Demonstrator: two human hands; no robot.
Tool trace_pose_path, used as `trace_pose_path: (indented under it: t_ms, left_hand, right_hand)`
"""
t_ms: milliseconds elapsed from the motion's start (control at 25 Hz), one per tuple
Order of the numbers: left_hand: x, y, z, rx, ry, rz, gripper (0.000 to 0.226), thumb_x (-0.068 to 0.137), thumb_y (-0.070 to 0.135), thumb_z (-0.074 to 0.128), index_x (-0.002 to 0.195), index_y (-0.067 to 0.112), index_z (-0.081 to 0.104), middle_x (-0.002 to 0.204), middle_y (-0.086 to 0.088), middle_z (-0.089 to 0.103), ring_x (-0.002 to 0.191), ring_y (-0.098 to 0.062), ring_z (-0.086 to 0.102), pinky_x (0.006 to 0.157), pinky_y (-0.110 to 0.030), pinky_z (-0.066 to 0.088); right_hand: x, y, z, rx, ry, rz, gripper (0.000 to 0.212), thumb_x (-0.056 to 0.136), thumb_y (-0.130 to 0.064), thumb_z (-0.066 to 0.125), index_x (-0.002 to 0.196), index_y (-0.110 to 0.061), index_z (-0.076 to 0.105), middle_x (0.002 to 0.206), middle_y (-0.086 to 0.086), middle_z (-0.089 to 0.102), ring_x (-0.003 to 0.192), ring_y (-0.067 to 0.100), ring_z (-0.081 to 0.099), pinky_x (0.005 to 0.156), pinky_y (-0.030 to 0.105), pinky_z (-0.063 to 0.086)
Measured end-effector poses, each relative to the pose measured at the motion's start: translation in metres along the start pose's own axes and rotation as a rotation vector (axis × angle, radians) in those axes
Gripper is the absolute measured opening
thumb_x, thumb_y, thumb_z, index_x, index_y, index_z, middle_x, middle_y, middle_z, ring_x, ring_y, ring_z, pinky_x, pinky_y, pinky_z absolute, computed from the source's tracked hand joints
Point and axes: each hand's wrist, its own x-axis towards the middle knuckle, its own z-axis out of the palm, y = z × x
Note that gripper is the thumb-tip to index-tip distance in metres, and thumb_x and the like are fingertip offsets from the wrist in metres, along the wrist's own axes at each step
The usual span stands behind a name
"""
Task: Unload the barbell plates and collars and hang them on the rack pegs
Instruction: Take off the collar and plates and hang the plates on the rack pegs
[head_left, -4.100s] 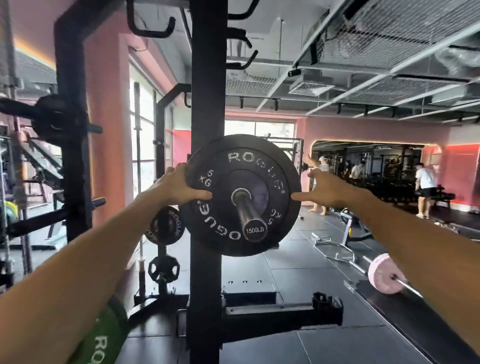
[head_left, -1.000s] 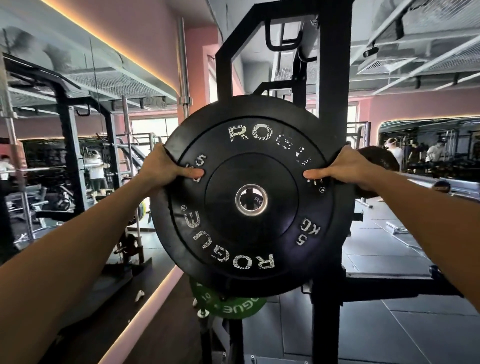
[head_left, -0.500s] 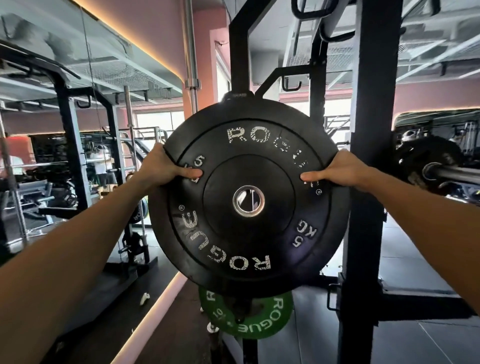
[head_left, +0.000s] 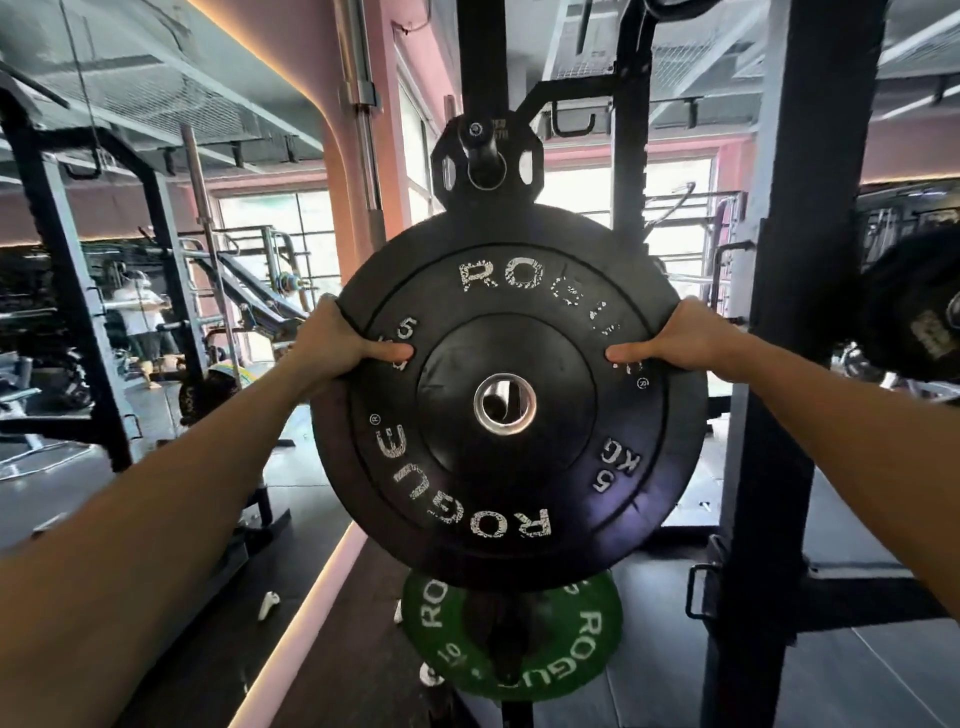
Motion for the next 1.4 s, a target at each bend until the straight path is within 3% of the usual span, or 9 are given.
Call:
trace_pose_path:
  t_ms: [240,320,400,520,600,880,1040,1200,1400]
  left_hand:
    - [0.051,-0.063,0.04,-0.065,-0.057,-0.022,0.076,0.032,0.043,0.098,0.1,0.019,0.074,0.096,0.006,0.076,0.092,-0.012,0.071,0.088,-0.039,0.056]
    - [0.07,-0.087,0.053,-0.05,-0.039,-0.055,0.09,0.026,0.054,0.097,0.105,0.02,0.071,0.1,0.008,0.075,0.095,-0.011,0.07,0.087,-0.039,0.056]
    - [0.098,-0.113,0.068,-0.048,-0.011,-0.082,0.105,0.02,0.064,0.094,0.113,0.023,0.065,0.106,0.01,0.072,0.099,-0.009,0.068,0.087,-0.038,0.056]
    - [0.133,-0.137,0.09,-0.051,0.007,-0.077,0.108,0.021,0.065,0.093,0.116,0.023,0.062,0.108,0.01,0.07,0.1,-0.008,0.068,0.087,-0.038,0.056]
    - [0.152,-0.146,0.103,-0.084,0.023,-0.076,0.11,0.022,0.062,0.095,0.118,0.022,0.06,0.11,0.009,0.069,0.101,-0.008,0.067,0.089,-0.037,0.056]
    - [0.214,-0.182,0.147,-0.084,0.064,-0.022,0.107,0.027,0.063,0.095,0.12,0.023,0.058,0.111,0.01,0.069,0.101,-0.008,0.068,0.09,-0.04,0.055]
    - [0.223,-0.183,0.154,-0.12,0.107,-0.021,0.109,0.028,0.06,0.095,0.122,0.026,0.053,0.114,0.011,0.068,0.106,-0.008,0.065,0.093,-0.039,0.053]
    - [0.217,-0.18,0.154,-0.102,0.105,-0.041,0.112,0.028,0.062,0.094,0.122,0.023,0.047,0.117,0.007,0.065,0.109,-0.013,0.063,0.096,-0.044,0.051]
    - [0.194,-0.147,0.148,0.179,0.076,-0.157,0.123,0.041,0.07,0.083,0.138,0.015,0.03,0.136,-0.007,0.046,0.129,-0.03,0.046,0.109,-0.059,0.033]
  right_hand:
    - [0.049,0.018,0.055,-0.044,0.024,0.037,0.097,0.023,-0.064,0.091,0.104,-0.015,0.068,0.096,-0.003,0.071,0.092,0.018,0.067,0.084,0.035,0.055]
    - [0.062,0.024,0.069,-0.01,0.007,0.022,0.074,0.04,-0.047,0.095,0.102,-0.016,0.068,0.094,-0.003,0.07,0.092,0.017,0.064,0.079,0.029,0.049]
    - [0.083,0.03,0.08,-0.006,0.022,0.0,0.07,0.044,-0.043,0.095,0.104,-0.018,0.069,0.097,-0.005,0.071,0.093,0.013,0.065,0.082,0.029,0.049]
    - [0.127,0.053,0.092,-0.064,0.114,-0.034,0.102,0.027,-0.068,0.089,0.112,-0.018,0.065,0.104,-0.004,0.072,0.097,0.011,0.067,0.087,0.034,0.055]
    - [0.165,0.076,0.1,-0.067,0.12,-0.018,0.113,0.023,-0.074,0.085,0.117,-0.017,0.06,0.108,-0.003,0.07,0.098,0.012,0.067,0.087,0.035,0.056]
    - [0.224,0.08,0.132,-0.026,0.215,0.026,0.119,0.027,-0.064,0.09,0.124,-0.011,0.047,0.116,0.0,0.06,0.106,0.019,0.059,0.092,0.039,0.052]
    - [0.252,0.099,0.137,-0.027,0.213,-0.017,0.116,0.023,-0.073,0.086,0.121,-0.021,0.053,0.112,-0.006,0.066,0.102,0.014,0.064,0.091,0.039,0.054]
    - [0.237,0.085,0.136,-0.012,0.228,0.007,0.108,0.042,-0.05,0.094,0.126,-0.009,0.04,0.12,-0.001,0.055,0.108,0.016,0.053,0.093,0.034,0.045]
    - [0.236,0.091,0.139,-0.071,0.16,0.08,0.141,0.029,-0.075,0.082,0.139,-0.005,0.03,0.136,0.013,0.05,0.125,0.029,0.051,0.101,0.051,0.046]
